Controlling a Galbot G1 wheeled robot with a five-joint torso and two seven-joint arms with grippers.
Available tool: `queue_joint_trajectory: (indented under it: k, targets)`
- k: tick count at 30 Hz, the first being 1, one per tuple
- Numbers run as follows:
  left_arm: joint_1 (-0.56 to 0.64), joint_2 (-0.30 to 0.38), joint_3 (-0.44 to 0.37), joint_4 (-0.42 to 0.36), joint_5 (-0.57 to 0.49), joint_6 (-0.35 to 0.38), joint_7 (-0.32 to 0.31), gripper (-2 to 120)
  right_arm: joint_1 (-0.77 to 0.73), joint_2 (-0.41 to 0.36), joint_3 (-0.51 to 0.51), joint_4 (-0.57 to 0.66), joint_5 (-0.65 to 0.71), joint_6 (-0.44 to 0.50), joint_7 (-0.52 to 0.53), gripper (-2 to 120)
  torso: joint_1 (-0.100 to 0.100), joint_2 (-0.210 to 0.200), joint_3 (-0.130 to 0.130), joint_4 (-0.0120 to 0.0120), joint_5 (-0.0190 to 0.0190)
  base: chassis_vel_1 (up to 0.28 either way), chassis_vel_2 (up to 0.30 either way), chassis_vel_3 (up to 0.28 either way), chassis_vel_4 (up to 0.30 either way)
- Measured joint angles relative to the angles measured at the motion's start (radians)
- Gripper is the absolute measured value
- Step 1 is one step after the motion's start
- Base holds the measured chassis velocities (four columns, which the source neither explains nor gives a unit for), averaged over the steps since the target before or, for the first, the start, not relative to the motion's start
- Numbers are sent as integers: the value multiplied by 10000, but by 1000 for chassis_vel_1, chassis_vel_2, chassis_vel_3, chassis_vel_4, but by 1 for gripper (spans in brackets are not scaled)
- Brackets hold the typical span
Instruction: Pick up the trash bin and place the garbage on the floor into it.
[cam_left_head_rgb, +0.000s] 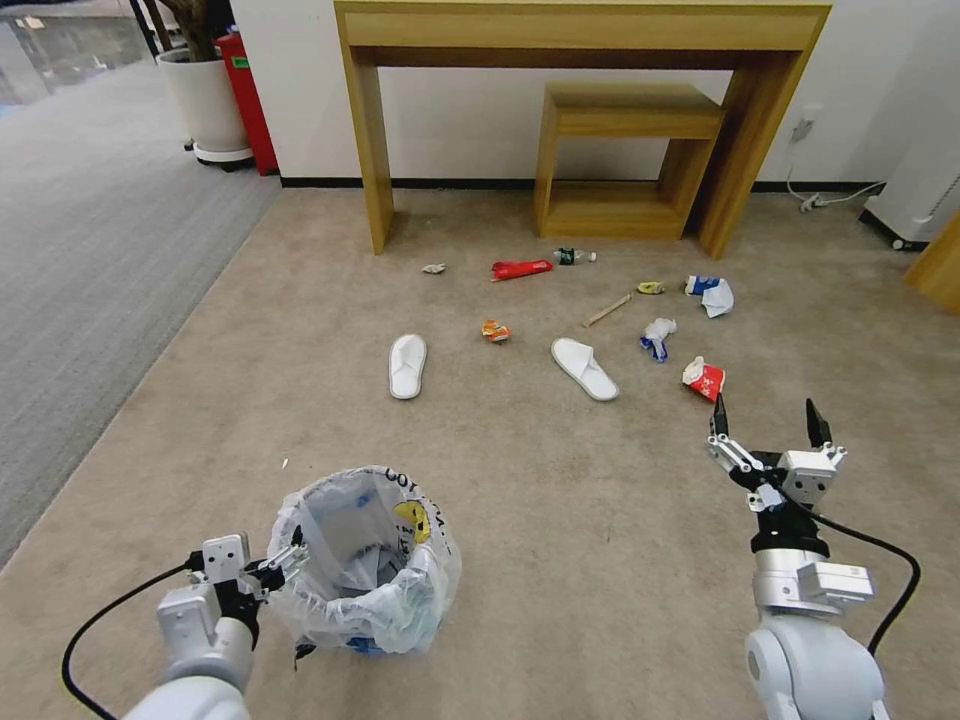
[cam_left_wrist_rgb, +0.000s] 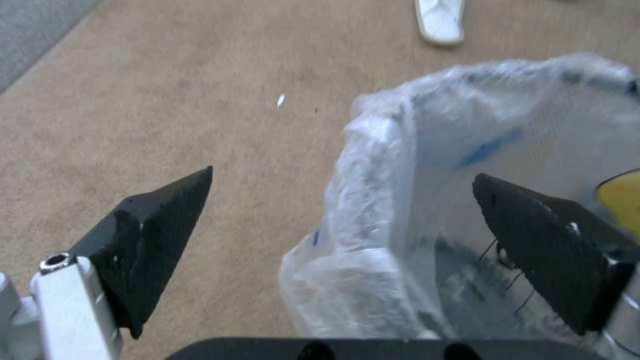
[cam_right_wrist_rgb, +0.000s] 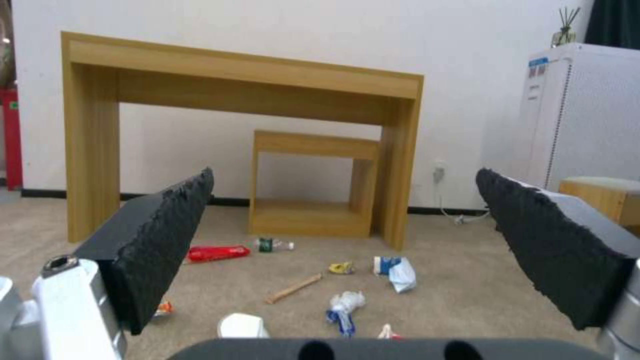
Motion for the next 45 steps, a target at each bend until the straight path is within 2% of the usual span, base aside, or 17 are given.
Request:
queue_joint_trajectory:
  k: [6, 11, 19, 28, 37, 45]
  targets:
    - [-346, 619, 172, 417, -1185, 369, -354, 100, 68, 29, 52, -183, -22, 30, 5, 100, 0, 0, 0, 0, 2, 0, 0, 0, 0]
    - [-472, 849, 336, 785, -1680, 598, -511, 100, 120, 94, 70, -345, -79, 81, 7, 100, 0, 0, 0, 0, 2, 0, 0, 0, 0]
    - [-835, 1095, 433, 1416, -1944, 705, -543, 100, 176, 201, -8, -439, -207, 45, 109, 100, 0, 0, 0, 0, 2, 0, 0, 0, 0]
    - [-1178, 1211, 584, 1789, -2178, 654, -554, 100, 204, 247, 40, -560, -292, 78, 130, 100, 0, 1, -1, 2, 8, 0, 0, 0, 0]
    - [-1231, 1167, 706, 1720, -2252, 646, -639, 95, 252, 271, 69, -601, -303, 114, 130, 100, 0, 1, 0, 1, 2, 0, 0, 0, 0]
    - [-961, 1171, 589, 1096, -2254, 760, -720, 93, 246, 273, 44, -587, -303, 156, 100, 100, 0, 0, 0, -2, 1, 0, 0, 0, 0]
